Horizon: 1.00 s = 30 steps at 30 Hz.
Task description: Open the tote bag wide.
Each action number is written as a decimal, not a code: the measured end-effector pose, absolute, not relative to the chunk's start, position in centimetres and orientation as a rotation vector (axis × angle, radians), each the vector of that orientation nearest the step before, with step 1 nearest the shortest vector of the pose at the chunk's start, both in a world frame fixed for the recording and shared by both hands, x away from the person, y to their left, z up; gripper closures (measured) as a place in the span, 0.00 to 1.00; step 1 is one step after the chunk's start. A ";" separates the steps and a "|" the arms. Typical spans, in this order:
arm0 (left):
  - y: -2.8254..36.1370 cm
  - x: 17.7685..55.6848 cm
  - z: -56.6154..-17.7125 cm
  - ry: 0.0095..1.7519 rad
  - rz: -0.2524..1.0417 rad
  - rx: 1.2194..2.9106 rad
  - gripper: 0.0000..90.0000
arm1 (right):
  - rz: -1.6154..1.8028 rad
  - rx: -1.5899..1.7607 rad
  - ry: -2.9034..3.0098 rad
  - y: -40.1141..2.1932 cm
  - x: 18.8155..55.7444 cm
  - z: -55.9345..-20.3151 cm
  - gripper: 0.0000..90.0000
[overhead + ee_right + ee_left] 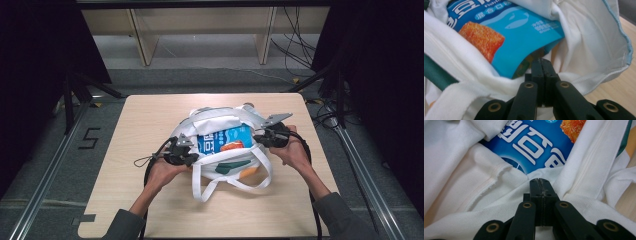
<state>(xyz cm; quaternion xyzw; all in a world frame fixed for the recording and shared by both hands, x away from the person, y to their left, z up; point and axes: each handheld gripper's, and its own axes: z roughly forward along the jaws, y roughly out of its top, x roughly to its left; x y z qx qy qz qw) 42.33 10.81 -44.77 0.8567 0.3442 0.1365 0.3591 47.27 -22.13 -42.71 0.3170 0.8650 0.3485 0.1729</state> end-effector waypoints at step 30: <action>10.8 45.9 -43.9 0.945 0.348 2.324 0.96 | 0.821 1.051 2.424 -18.9 54.8 -43.3 1.00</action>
